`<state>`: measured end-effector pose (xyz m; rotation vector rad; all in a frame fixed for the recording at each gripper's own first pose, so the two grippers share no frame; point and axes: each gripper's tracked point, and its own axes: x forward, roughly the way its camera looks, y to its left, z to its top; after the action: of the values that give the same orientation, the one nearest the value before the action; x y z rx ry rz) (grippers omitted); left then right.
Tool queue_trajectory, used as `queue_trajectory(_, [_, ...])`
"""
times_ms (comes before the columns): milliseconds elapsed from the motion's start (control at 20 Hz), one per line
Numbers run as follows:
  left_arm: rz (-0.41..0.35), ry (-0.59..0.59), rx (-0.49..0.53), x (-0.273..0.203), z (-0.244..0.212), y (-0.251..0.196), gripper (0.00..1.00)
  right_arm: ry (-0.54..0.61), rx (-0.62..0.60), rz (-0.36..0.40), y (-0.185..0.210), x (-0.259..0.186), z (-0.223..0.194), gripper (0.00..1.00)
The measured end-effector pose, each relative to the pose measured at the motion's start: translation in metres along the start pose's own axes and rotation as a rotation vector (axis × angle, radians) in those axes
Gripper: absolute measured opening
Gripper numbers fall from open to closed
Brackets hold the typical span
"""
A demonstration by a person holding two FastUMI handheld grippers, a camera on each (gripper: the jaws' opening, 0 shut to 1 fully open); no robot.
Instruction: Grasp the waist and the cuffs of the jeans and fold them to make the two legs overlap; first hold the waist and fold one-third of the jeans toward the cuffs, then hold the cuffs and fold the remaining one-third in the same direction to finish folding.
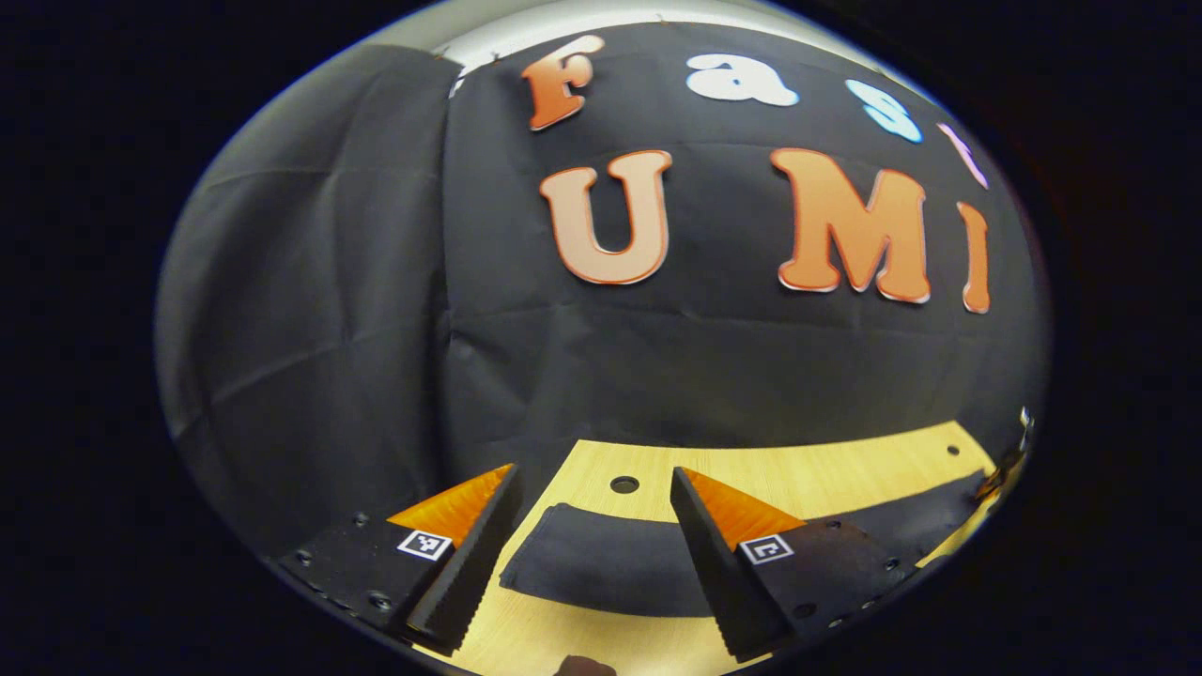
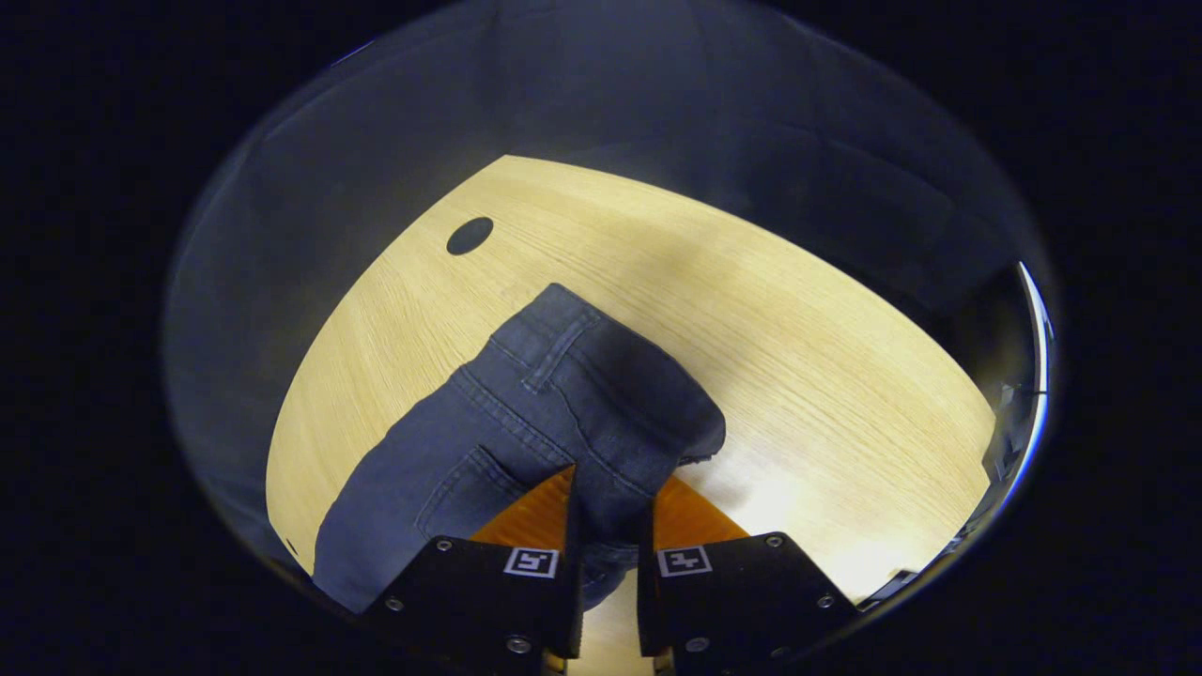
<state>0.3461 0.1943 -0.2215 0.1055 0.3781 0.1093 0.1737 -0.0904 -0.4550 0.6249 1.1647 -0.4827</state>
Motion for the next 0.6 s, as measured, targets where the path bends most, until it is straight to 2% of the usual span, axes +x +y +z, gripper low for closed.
queue_trajectory(100, [-0.035,-0.031,0.064,-0.008,0.003,-0.018,0.92,-0.031,-0.004,0.022,0.003,-0.002,0.006,0.24])
queue_trajectory(150, [-0.053,-0.035,0.077,-0.01,0.005,-0.03,0.94,-0.04,-0.009,0.041,0.005,-0.005,0.008,0.24])
queue_trajectory(450, [-0.116,-0.026,0.105,-0.015,-0.008,-0.059,0.93,-0.17,-0.064,0.172,0.019,-0.038,0.021,0.24])
queue_trajectory(550, [-0.122,-0.015,0.107,-0.015,-0.013,-0.06,0.95,-0.203,-0.093,0.198,0.019,-0.032,0.026,0.24])
queue_trajectory(600, [-0.124,-0.015,0.107,-0.015,-0.014,-0.061,0.93,-0.213,-0.111,0.215,0.022,-0.031,0.027,0.24])
